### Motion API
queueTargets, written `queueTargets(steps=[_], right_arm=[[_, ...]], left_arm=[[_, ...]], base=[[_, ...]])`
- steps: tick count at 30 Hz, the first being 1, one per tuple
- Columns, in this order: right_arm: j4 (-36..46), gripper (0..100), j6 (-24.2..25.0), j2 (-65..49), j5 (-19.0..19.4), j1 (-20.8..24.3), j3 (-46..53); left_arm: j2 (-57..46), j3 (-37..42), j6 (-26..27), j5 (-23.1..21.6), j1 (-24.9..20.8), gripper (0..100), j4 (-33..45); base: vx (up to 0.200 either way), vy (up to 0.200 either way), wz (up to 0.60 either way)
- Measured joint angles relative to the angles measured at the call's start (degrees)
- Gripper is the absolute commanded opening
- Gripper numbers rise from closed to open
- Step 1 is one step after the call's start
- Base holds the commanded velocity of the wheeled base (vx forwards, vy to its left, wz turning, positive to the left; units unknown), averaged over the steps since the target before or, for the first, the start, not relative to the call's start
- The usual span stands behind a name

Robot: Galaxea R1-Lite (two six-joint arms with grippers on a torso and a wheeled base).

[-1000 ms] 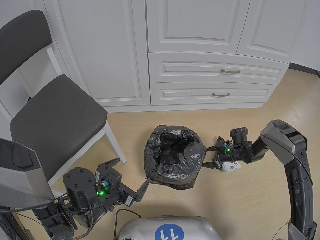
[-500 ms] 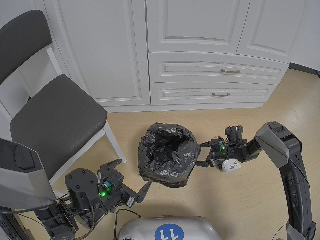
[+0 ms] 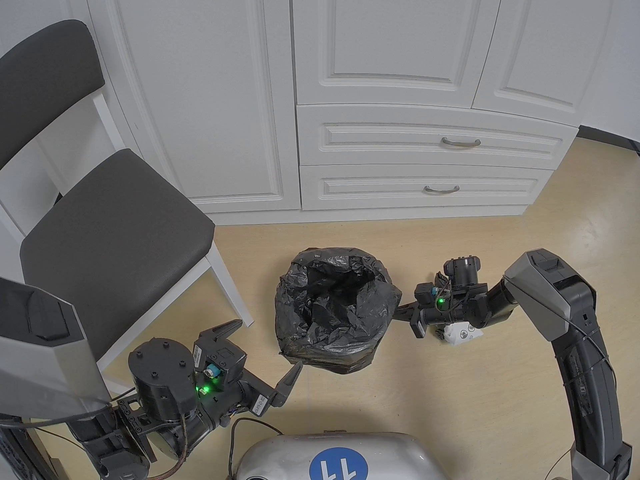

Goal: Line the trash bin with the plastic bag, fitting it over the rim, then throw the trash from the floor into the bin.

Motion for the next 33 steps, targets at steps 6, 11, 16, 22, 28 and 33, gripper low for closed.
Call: queueTargets(steps=[6,11,16,22,28,33], right_arm=[[0.11,0,2.19,0.79,0.02,-0.68,-2.66],[0.13,0,6.07,3.11,0.0,-1.67,-8.02],[1.55,0,9.45,6.83,0.0,-2.58,-14.75],[8.73,0,10.64,10.56,-0.11,-2.95,-19.63],[13.62,0,10.67,12.37,-0.35,-2.84,-20.78],[13.74,0,10.59,12.9,-0.16,-2.69,-20.93]], left_arm=[[-0.13,0.11,0.01,0.0,0.06,100,-0.02],[-0.06,0.11,0.0,0.0,0.06,100,-0.02],[0.09,0.05,-0.02,0.0,0.06,100,-0.02],[0.27,0.02,-0.05,0.0,0.0,100,0.0],[0.24,0.13,-0.07,0.0,0.04,100,-0.02],[0.24,0.22,-0.07,0.0,0.04,100,-0.02]], base=[[0.0,0.0,0.0],[0.0,0.0,0.0],[0.0,0.0,0.0],[0.0,0.0,0.0],[0.0,0.0,0.0],[0.0,0.0,0.0]])
